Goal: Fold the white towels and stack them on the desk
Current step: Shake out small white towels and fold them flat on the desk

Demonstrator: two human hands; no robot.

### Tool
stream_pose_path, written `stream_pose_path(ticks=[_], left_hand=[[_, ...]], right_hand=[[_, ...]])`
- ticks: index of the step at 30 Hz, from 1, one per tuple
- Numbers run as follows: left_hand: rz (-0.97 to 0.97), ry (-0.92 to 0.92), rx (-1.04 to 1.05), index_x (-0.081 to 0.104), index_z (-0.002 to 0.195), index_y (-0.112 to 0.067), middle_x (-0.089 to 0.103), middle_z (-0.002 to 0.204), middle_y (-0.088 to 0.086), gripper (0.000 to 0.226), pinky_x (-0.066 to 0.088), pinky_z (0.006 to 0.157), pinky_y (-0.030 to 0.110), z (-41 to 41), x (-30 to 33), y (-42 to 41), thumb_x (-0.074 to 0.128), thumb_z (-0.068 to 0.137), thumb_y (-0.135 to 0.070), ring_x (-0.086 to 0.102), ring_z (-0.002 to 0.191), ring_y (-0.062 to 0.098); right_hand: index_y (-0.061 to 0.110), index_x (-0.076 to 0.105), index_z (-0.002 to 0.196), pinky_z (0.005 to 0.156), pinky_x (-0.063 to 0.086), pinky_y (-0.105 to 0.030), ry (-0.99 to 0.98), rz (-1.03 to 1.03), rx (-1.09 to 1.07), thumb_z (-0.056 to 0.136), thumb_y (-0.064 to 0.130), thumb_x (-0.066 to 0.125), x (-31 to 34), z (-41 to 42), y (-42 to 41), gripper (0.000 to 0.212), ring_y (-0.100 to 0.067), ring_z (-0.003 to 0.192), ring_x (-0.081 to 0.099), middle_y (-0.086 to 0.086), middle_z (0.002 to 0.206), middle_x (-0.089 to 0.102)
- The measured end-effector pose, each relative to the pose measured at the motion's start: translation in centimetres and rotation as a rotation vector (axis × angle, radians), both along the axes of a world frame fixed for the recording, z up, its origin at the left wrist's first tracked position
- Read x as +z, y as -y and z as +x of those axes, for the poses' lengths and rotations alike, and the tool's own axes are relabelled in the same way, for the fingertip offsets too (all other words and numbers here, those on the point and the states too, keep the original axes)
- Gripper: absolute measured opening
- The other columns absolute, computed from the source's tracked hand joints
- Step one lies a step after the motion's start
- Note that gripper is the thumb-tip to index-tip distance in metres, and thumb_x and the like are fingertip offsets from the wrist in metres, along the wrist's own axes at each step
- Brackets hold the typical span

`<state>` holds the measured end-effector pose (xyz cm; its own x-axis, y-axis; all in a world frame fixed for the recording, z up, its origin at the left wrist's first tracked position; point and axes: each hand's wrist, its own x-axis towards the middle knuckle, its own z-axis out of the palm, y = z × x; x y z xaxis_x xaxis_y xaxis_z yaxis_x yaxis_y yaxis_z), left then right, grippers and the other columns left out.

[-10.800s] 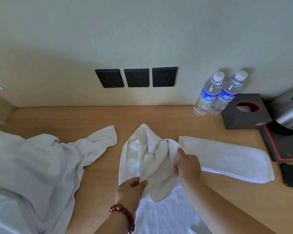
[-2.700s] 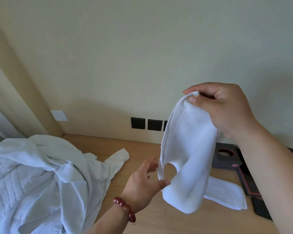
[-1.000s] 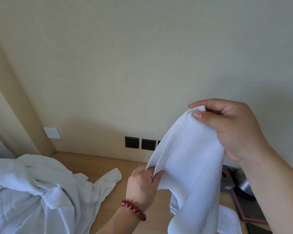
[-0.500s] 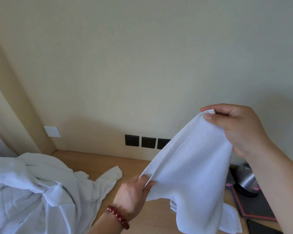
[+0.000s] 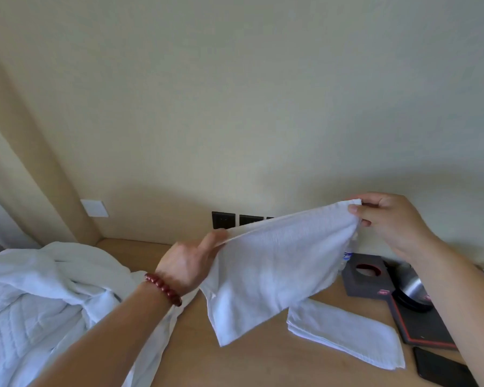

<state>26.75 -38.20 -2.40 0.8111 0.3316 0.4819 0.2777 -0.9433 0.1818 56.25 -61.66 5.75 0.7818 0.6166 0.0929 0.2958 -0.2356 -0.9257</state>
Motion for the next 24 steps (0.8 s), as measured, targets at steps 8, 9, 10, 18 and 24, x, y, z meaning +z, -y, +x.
stream_pose_path(ticks=[8, 9, 10, 18, 24], left_hand=[[-0.117, -0.059, -0.056, 0.057, 0.135, -0.023, 0.073, 0.098, 0.005, 0.037, 0.054, 0.069, 0.035, 0.8, 0.9, -2.8, 0.045, 0.102, -0.036, 0.069, 0.085, 0.029], [-0.081, -0.098, -0.112, 0.064, 0.125, -0.021, 0.072, 0.093, 0.003, 0.031, 0.053, 0.064, 0.034, 0.5, 0.5, -2.8, 0.048, 0.101, -0.031, 0.069, 0.080, 0.027], [-0.024, -0.141, -0.165, 0.066, 0.115, -0.021, 0.070, 0.085, 0.001, 0.024, 0.052, 0.057, 0.033, 0.2, 0.2, -2.9, 0.049, 0.099, -0.028, 0.068, 0.073, 0.026], [0.017, -0.206, -0.271, 0.073, 0.099, -0.026, 0.058, 0.079, -0.022, 0.063, 0.038, 0.063, 0.010, -1.2, -1.3, -4.6, 0.022, 0.100, -0.063, 0.048, 0.072, -0.002], [-0.111, -0.411, -0.155, 0.071, 0.116, -0.021, 0.046, 0.080, -0.025, 0.035, 0.034, 0.071, 0.017, 0.3, -1.9, -5.5, 0.049, 0.101, -0.044, 0.045, 0.081, 0.002]], right_hand=[[0.031, 0.076, 0.088, 0.080, 0.049, -0.039, 0.024, -0.047, 0.002, 0.091, 0.009, 0.070, -1.0, 0.5, 0.3, 0.024, -0.019, 0.077, 0.059, -0.011, 0.094, 0.073], [0.031, 0.075, 0.090, 0.079, 0.049, -0.038, 0.040, -0.071, 0.003, 0.091, 0.008, 0.069, -1.1, 0.4, 0.5, 0.024, -0.018, 0.075, 0.059, -0.008, 0.092, 0.073], [0.028, 0.075, 0.093, 0.081, 0.051, -0.039, 0.051, -0.104, 0.024, 0.092, 0.007, 0.069, -1.3, 0.3, 0.7, 0.022, -0.018, 0.075, 0.060, -0.007, 0.091, 0.074], [0.022, 0.078, 0.092, 0.074, 0.056, -0.025, 0.027, -0.469, 0.340, 0.090, 0.004, 0.071, -3.8, -0.4, 2.7, 0.019, -0.013, 0.066, 0.068, 0.005, 0.074, 0.074], [0.025, 0.077, 0.088, 0.081, 0.058, -0.040, 0.081, -0.588, 0.331, 0.088, 0.005, 0.072, -7.1, 0.7, 0.7, 0.021, -0.019, 0.072, 0.072, -0.008, 0.080, 0.075]])
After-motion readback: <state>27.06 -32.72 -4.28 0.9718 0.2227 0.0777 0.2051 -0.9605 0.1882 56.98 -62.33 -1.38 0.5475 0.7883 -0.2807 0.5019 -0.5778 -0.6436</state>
